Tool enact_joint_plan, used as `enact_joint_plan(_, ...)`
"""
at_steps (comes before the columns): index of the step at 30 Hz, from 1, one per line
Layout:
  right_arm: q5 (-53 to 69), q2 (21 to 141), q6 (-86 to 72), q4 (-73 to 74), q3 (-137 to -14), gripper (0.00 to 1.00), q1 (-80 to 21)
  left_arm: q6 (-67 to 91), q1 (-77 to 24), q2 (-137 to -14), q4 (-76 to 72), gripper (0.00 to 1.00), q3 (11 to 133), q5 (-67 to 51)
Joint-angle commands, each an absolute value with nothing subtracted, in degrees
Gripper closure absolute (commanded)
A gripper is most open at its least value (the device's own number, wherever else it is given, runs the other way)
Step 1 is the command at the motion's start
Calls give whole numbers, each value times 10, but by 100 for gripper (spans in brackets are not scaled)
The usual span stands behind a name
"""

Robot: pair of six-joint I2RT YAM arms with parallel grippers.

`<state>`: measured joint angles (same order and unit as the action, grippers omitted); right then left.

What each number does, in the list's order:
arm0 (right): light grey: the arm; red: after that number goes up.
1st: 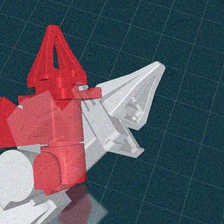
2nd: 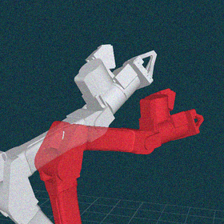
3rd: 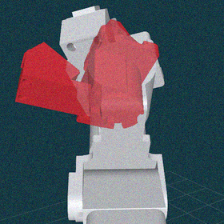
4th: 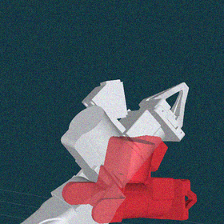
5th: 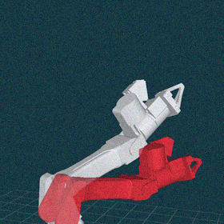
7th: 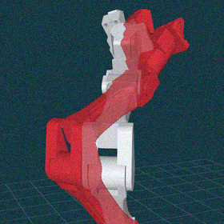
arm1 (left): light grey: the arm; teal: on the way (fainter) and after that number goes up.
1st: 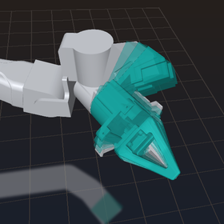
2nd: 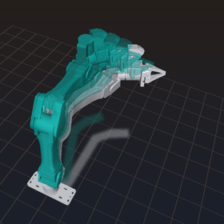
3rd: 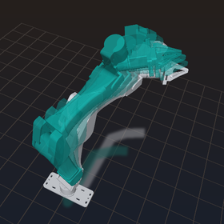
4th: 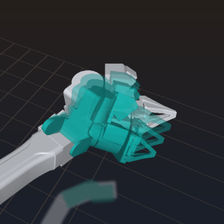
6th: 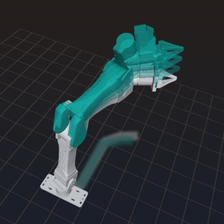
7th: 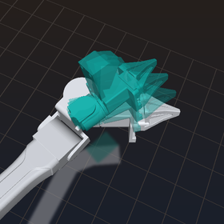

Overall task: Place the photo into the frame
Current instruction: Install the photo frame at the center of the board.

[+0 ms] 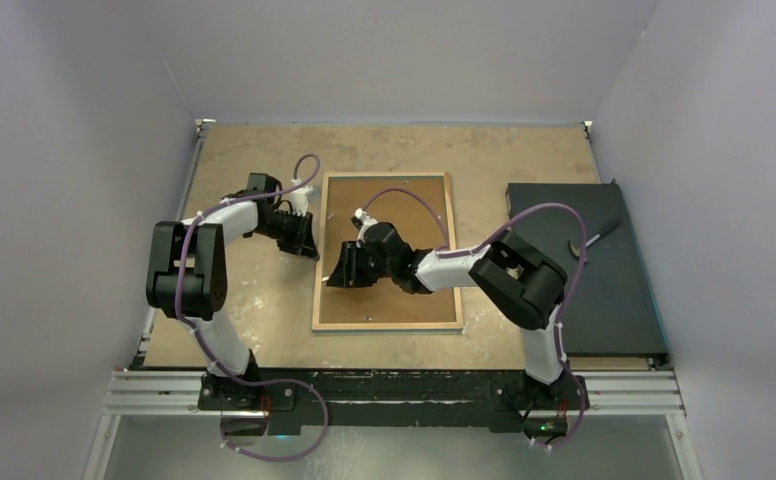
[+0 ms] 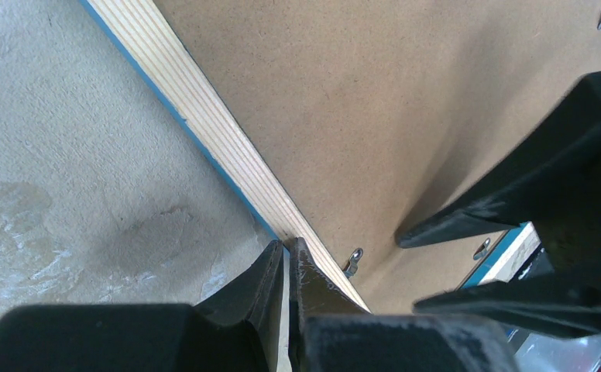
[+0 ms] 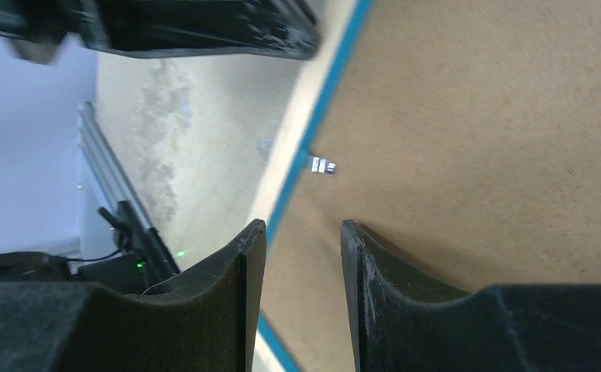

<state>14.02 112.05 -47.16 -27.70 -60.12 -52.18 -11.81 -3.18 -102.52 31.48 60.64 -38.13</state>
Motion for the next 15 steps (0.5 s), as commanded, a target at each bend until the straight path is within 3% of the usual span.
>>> enact_joint_plan(1,132,1136,-468,-289,-606,57,-525,-147,-41,-1022,333,97,596,-346)
enact_joint_plan(15,98,1178,-476,-279,-650,61,-547,-146,-41,-1021,331,98,594,-346)
